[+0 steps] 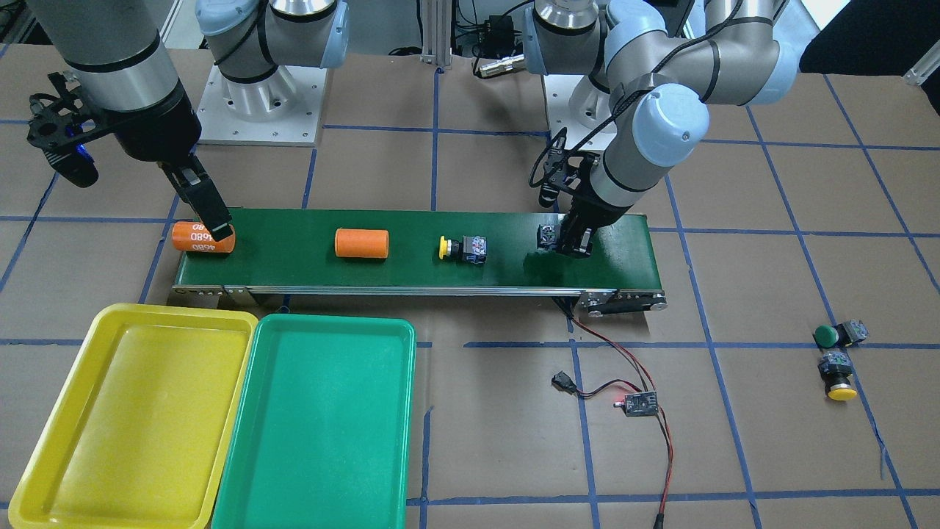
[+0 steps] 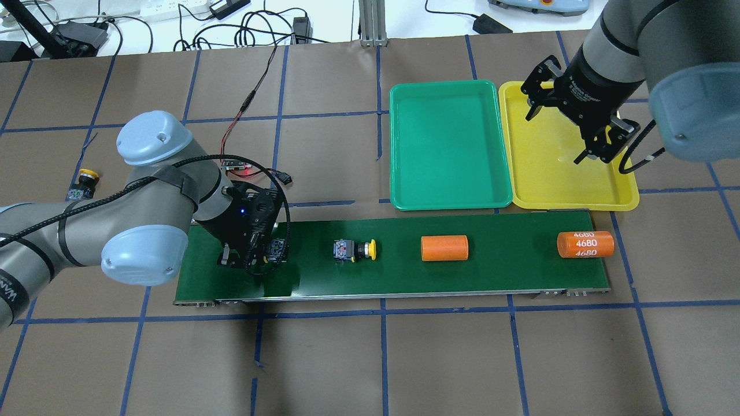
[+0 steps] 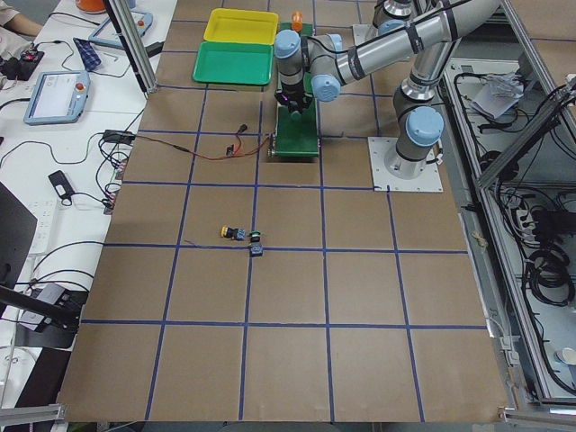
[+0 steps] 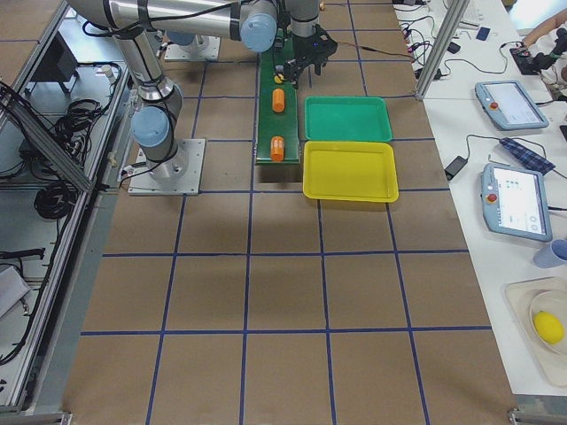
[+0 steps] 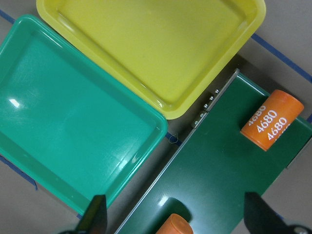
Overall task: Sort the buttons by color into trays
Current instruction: 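Place the button on the belt with left gripper while right gripper lowers, then grasp a third yellow-capped button with the left gripper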
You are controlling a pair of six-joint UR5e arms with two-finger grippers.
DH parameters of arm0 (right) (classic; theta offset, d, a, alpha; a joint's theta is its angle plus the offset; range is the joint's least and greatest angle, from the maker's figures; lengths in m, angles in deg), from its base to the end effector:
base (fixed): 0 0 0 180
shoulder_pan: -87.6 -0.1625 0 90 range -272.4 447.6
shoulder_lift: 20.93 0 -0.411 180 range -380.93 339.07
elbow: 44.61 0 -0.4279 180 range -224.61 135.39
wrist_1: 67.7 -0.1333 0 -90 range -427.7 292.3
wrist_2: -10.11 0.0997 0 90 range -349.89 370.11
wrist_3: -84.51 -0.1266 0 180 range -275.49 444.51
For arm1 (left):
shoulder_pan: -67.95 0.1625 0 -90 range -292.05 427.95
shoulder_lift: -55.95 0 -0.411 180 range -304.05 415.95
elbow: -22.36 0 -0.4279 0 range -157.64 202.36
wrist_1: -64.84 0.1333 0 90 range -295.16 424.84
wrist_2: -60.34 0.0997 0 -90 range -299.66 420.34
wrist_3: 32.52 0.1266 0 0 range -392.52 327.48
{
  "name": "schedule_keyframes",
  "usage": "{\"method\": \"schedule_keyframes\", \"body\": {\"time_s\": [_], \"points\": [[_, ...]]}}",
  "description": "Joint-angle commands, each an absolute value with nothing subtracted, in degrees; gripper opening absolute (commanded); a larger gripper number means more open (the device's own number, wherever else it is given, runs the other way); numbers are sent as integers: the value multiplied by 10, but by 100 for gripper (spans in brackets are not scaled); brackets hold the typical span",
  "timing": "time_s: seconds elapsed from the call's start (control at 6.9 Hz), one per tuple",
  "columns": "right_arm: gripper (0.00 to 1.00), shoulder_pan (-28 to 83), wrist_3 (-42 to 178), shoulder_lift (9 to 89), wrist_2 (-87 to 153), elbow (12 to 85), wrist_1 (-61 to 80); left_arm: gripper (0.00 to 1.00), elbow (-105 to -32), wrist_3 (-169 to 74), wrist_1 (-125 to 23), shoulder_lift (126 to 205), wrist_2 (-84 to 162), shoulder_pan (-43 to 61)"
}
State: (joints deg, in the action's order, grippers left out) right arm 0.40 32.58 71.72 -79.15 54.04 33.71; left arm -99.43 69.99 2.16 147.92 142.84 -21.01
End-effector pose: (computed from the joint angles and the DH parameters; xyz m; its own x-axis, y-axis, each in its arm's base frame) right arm 0.1095 -0.5237 0.4117 -0.5776 0.8122 -0.0822 0.8163 0.5756 -0.0480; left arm -0.1415 -0.4575 0.1996 0.1971 0.9770 0.0814 0.9714 -0.1833 -0.1509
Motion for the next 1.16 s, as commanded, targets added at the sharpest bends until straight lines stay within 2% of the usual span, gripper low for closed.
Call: {"method": "schedule_keyframes", "body": {"time_s": [0.0,0.43,1.01], "points": [[100,-3,252,716,-790,544,336,100,-998,671,41,1476,1431,-198],[100,-4,251,711,-788,575,344,100,-963,668,35,1481,1432,-59],[100,-5,240,713,-786,581,343,100,-888,649,53,1573,1332,168]]}}
